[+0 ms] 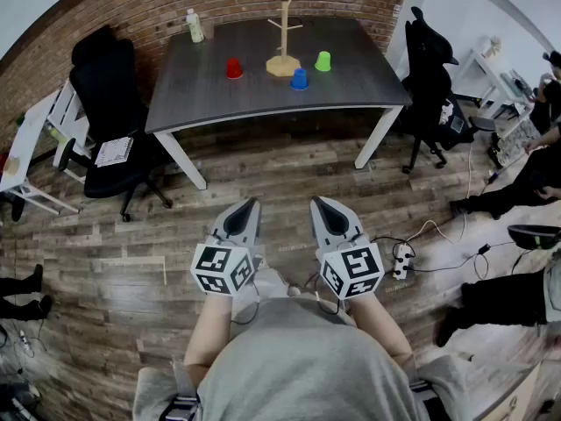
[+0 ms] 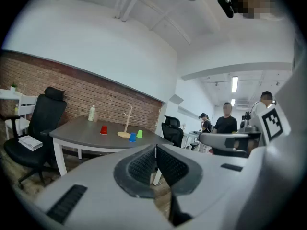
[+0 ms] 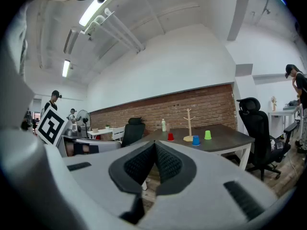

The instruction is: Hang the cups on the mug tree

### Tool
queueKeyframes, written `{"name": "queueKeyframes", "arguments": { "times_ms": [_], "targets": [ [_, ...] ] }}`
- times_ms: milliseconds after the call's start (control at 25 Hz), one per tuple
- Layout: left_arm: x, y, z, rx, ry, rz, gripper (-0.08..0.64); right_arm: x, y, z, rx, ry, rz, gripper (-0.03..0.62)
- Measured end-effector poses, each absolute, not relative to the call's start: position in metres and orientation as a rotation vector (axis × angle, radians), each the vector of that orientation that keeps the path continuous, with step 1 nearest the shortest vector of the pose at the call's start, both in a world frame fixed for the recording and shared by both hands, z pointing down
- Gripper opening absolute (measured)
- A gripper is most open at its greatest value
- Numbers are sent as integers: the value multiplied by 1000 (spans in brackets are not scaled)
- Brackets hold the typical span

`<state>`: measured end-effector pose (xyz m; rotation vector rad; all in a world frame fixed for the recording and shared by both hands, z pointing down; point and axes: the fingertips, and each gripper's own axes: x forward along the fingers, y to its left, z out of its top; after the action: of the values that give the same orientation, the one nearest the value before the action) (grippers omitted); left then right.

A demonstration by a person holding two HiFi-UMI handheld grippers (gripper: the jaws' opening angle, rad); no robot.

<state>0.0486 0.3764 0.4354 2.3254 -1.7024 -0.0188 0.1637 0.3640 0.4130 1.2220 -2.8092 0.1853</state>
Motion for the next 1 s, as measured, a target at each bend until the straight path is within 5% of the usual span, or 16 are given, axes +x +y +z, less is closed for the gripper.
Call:
{"name": "queueKeyframes", "arguments": {
  "times_ms": [1000],
  "targets": [
    [27,335,437,2284,-1743,-57,12,143,318,408,1193,-2869,232,-3]
  ]
}}
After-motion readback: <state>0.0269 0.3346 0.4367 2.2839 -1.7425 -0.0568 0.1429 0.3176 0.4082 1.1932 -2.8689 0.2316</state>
